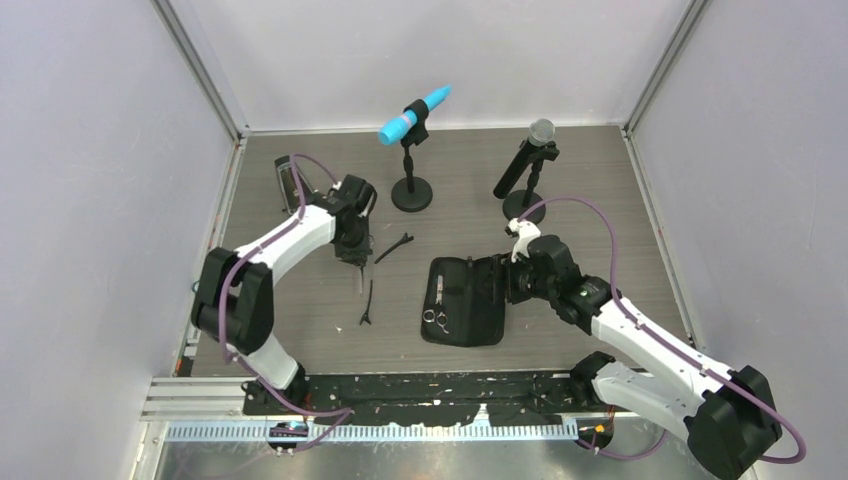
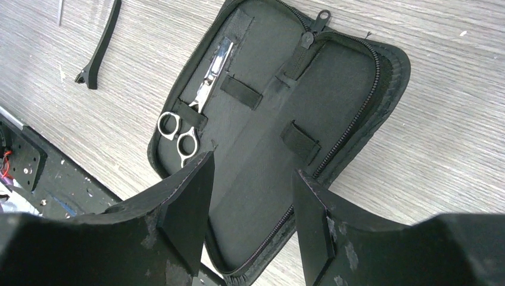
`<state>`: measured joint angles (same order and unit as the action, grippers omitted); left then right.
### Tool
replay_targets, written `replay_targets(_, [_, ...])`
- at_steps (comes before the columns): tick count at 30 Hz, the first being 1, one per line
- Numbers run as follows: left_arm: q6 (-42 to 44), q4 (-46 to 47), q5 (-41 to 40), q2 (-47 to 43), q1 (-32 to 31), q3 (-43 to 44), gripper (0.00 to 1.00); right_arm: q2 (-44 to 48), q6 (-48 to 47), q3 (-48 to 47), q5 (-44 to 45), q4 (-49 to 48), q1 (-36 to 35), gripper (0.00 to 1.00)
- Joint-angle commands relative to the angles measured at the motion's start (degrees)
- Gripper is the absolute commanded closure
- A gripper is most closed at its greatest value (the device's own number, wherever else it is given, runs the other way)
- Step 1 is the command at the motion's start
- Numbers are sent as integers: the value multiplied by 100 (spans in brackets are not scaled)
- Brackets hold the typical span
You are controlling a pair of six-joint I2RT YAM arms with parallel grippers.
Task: Sort the hair-cutting tools
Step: Pick up the scissors from the center of the board.
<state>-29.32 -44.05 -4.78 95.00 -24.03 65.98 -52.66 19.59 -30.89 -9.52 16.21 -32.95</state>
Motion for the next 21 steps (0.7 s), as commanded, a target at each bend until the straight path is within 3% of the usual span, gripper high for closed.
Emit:
replay_targets(1, [353,-115,83,-640,-32,269,100,-87,-44,-421,-135,236,-88,41])
replay_targets(9, [410,653,1156,-1339,-823,-236,100,-139,359,-659,-984,-413,-189,40])
replay_targets(14, [272,967,1263,-1502,-1592,-310,100,-607,803,-1148,-1587,-1032,-186,40])
replay_targets(21, [90,1233,1196,-1679,-2141,-340,100,-1148,1252,-1619,-1445,-1268,-170,38])
